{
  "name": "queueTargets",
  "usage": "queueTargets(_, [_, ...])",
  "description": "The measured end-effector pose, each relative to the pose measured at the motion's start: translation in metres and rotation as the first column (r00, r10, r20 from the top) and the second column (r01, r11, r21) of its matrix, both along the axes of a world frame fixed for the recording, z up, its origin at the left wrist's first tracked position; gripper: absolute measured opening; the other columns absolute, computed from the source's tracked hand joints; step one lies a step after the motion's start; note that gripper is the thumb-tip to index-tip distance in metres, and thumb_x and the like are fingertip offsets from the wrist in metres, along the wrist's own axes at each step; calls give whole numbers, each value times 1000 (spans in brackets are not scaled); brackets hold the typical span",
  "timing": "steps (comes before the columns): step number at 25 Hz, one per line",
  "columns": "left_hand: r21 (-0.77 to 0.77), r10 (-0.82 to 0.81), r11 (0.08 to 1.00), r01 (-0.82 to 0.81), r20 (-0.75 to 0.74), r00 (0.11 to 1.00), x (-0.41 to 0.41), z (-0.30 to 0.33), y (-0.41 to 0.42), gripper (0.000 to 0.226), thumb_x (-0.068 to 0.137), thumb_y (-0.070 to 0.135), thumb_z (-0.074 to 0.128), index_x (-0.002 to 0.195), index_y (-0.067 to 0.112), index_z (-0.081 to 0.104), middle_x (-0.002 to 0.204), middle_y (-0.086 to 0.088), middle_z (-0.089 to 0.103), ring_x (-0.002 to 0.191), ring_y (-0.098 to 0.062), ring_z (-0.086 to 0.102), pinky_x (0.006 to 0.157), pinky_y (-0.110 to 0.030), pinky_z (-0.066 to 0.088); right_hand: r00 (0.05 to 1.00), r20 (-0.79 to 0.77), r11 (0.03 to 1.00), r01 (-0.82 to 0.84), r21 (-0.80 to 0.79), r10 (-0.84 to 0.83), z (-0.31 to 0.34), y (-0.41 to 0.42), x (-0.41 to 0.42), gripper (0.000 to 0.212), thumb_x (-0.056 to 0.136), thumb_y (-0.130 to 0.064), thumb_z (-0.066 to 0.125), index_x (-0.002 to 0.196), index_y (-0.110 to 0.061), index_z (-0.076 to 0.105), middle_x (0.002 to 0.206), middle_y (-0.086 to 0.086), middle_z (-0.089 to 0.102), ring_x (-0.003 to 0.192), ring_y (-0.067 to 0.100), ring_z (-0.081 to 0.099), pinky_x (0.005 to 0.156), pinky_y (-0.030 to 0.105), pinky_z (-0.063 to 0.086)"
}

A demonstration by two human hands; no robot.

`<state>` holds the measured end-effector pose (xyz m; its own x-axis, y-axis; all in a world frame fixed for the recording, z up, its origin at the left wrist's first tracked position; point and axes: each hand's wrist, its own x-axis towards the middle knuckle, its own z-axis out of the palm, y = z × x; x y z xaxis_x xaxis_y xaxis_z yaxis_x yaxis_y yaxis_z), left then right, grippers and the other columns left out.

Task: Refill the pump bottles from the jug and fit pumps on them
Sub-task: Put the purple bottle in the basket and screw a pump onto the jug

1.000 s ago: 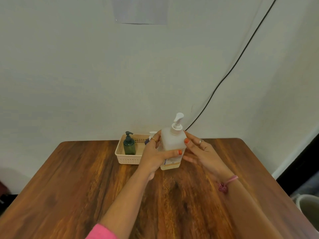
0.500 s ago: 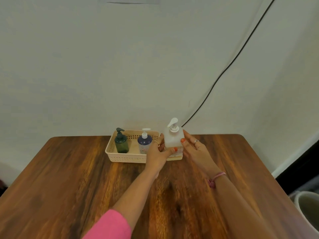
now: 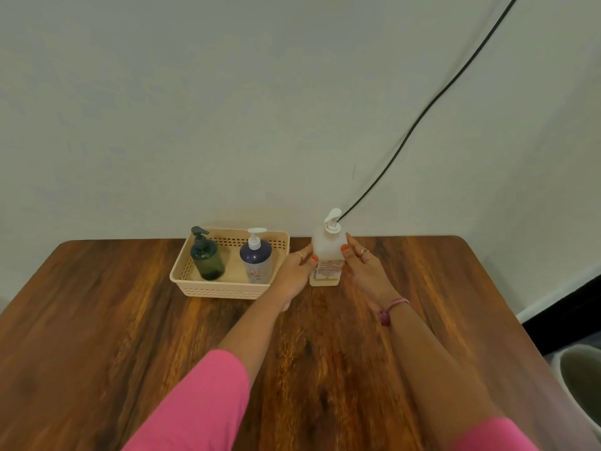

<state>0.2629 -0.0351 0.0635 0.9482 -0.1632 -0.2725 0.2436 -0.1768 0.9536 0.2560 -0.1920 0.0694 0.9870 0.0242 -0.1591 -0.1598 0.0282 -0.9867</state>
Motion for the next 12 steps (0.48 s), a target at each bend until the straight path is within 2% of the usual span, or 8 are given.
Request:
queueTargets(2, [-4, 4, 1000, -4, -19, 1000, 7, -9, -6, 43, 102, 19, 41, 144, 23, 39, 134, 6, 54, 121, -11, 50, 107, -31, 40, 999, -33, 1000, 21, -23, -22, -12, -2, 9, 48, 96, -30, 51, 142, -23, 40, 136, -2, 52, 117, 14, 55, 99, 34, 47])
queueTargets(5, [-15, 30, 999, -30, -51, 998, 13, -24, -10, 44, 102, 19, 41, 145, 21, 37, 142, 1, 50, 128, -16, 48, 111, -37, 37, 998, -54, 998, 21, -66, -25, -27, -2, 17, 47, 97, -29, 49, 142, -24, 38, 134, -2, 53, 115, 15, 56, 100, 36, 47])
queueTargets(9, [24, 51, 998, -49, -83, 995, 18, -35, -12, 47, 102, 22, 40, 148, 21, 32, 148, 2, 42, 135, -17, 40, 111, -32, 34, 996, -79, 995, 41, -89, -48, -39, 1, 23, 42, 98, -30, 47, 140, -27, 41, 123, -10, 55, 113, 13, 56, 100, 35, 47])
queueTargets(12, [49, 49, 998, -45, -93, 994, 19, -38, -12, 47, 102, 23, 39, 149, 22, 31, 147, 1, 44, 135, -19, 40, 107, -30, 33, 992, -112, 995, 42, -88, -52, -46, 3, 24, 43, 99, -29, 45, 142, -26, 39, 127, -7, 52, 116, 15, 53, 101, 36, 45])
